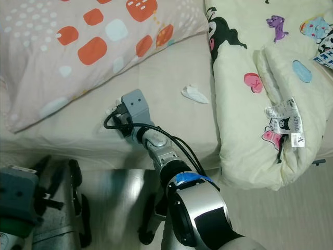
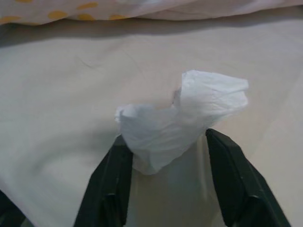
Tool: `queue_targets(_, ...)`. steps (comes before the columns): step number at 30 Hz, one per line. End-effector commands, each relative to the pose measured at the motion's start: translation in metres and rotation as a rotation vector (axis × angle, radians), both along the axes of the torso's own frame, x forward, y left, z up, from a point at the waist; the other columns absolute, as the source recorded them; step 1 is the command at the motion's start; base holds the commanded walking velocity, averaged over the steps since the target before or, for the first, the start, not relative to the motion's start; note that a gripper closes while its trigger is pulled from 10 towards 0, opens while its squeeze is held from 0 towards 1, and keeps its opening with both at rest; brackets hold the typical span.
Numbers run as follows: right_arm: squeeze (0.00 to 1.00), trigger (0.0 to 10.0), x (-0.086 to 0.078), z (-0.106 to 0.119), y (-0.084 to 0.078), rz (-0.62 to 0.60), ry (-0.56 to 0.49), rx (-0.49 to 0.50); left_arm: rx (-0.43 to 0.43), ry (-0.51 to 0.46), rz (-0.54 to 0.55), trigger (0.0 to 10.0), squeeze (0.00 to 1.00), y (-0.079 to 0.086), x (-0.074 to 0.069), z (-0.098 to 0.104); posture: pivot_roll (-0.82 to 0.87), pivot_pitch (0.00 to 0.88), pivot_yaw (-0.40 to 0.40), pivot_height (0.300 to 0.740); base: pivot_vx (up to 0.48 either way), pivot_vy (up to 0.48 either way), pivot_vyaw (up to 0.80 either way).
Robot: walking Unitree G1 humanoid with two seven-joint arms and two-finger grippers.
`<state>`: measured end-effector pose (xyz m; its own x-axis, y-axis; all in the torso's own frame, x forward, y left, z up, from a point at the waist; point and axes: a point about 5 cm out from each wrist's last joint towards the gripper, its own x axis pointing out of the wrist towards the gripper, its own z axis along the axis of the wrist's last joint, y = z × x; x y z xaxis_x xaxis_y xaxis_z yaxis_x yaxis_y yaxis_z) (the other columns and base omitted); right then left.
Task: Clean up the room
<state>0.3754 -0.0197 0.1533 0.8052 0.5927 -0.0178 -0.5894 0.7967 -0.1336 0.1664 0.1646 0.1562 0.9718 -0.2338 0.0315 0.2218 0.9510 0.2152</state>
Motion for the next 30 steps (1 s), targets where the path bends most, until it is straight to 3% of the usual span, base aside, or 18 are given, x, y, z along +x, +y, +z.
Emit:
queue_targets(1,0.00,0.0,-0.003,-0.012,-0.004,-0.008,0.035,-0.017,-0.041,0.075,-0.083,10.0,0.00,-0.010,-0.007,-0.007,0.45,0.477,-0.203,0.513,0.000,0.000,0.00)
queue_targets(4,0.00,0.0,-0.002,-0.011,-0.007,-0.020,0.029,-0.017,-0.024,0.112,-0.158,10.0,0.00,-0.017,-0.009,-0.010,0.45,0.471,-0.201,0.513,0.000,0.000,0.00)
queue_targets(18,0.00,0.0,0.001,-0.010,-0.015,-0.043,0.010,-0.015,0.004,0.076,-0.101,10.0,0.00,-0.012,0.008,-0.011,0.41,0.429,-0.209,0.513,0.000,0.000,0.00)
queue_targets(21,0.00,0.0,0.000,-0.012,-0.017,-0.050,0.007,-0.007,0.006,0.064,-0.075,10.0,0.00,-0.010,0.015,-0.014,0.38,0.407,-0.210,0.513,0.000,0.000,0.00)
queue_targets(23,0.00,0.0,-0.001,-0.014,-0.023,-0.076,0.000,0.029,0.012,0.042,-0.037,10.0,0.00,-0.008,0.028,-0.018,0.32,0.372,-0.204,0.513,0.000,0.000,0.00)
queue_targets(24,0.00,0.0,-0.001,-0.014,-0.023,-0.076,0.000,0.029,0.012,0.042,-0.037,10.0,0.00,-0.008,0.028,-0.018,0.32,0.372,-0.204,0.513,0.000,0.000,0.00)
queue_targets(25,0.00,0.0,-0.003,-0.018,-0.029,-0.111,-0.006,0.078,0.008,0.021,-0.015,10.0,0.00,-0.009,0.041,-0.020,0.29,0.339,-0.196,0.513,0.000,0.000,0.00)
queue_targets(30,0.00,0.0,-0.010,-0.028,-0.037,-0.154,-0.017,0.133,-0.014,-0.002,-0.016,10.0,0.00,-0.014,0.059,-0.021,0.23,0.296,-0.180,0.513,0.000,0.000,0.00)
